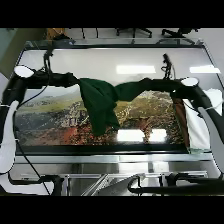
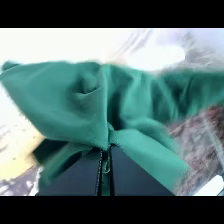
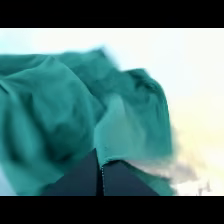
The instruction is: Fold the shirts.
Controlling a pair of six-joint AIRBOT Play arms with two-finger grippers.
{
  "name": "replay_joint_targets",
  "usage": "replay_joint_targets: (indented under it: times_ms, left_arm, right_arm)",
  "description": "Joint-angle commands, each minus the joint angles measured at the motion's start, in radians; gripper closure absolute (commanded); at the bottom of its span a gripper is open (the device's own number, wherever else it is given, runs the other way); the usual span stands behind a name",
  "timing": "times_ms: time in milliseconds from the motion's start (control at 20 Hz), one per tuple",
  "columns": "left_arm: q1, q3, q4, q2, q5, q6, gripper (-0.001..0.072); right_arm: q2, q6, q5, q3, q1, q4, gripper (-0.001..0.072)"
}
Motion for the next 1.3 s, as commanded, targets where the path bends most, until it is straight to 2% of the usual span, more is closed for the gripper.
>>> replay_joint_targets:
  times_ms: [0, 200, 550, 700, 750, 950, 1200, 1250]
  left_arm:
    - [0.064, 0.087, 0.011, 0.110, -0.122, -0.002, 0.0693]
    - [0.143, 0.227, 0.011, 0.241, -0.195, -0.010, 0.0693]
    - [0.256, 0.491, 0.012, 0.426, -0.274, 0.000, 0.0692]
    - [0.239, 0.482, 0.012, 0.458, -0.289, 0.023, 0.0691]
    - [0.213, 0.438, 0.012, 0.457, -0.287, 0.033, 0.0691]
    - [0.082, 0.196, 0.015, 0.346, -0.255, 0.079, 0.0691]
    - [-0.029, 0.012, 0.171, 0.036, -0.019, 0.103, 0.0684]
    - [-0.037, 0.011, 0.188, -0.030, -0.006, 0.102, 0.0683]
  right_arm:
    - [0.103, 0.008, 0.008, 0.087, -0.055, 0.003, 0.0698]
    - [0.190, 0.039, 0.042, 0.232, -0.108, 0.002, 0.0698]
    - [0.305, 0.031, 0.083, 0.551, -0.108, -0.060, 0.0698]
    - [0.301, 0.036, 0.161, 0.567, -0.108, -0.105, 0.0698]
    - [0.274, 0.072, 0.205, 0.554, -0.108, -0.124, 0.0698]
    - [0.119, 0.080, 0.307, 0.393, -0.049, -0.145, 0.0697]
    - [-0.066, 0.092, 0.169, 0.109, -0.031, -0.282, 0.0697]
    - [-0.109, 0.093, 0.136, 0.067, -0.031, -0.292, 0.0697]
